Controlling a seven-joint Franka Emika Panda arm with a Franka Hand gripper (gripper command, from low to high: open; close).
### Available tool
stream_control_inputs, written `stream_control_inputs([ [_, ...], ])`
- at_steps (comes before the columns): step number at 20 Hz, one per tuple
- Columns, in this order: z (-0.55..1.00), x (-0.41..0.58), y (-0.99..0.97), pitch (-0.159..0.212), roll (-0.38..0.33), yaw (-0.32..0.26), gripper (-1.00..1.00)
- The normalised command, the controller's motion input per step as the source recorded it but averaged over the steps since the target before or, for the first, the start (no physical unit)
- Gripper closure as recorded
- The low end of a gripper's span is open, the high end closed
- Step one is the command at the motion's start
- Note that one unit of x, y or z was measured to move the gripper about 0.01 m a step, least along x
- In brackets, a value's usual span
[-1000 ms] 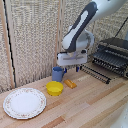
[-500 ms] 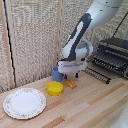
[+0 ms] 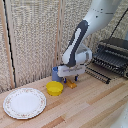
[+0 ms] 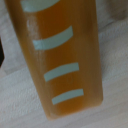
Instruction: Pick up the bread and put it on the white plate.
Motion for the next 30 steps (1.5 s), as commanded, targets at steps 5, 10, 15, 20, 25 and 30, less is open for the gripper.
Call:
stream_control_inputs([
  [5,-0.03,-0.036,0.01,0.0,-0.063,0.066,1.0],
  [10,0.0,-0.118,0.0,-0.001,-0.004,0.0,1.0],
  [15,0.02,-0.098,0.0,-0.032,-0.001,0.0,1.0],
  [20,0.53,0.005,0.08,-0.009,0.001,-0.031,1.0],
  [25,1.0,0.318,0.26,0.06,0.011,0.0,1.0],
  [30,1.0,0.322,0.38,0.018,0.0,0.0,1.0],
])
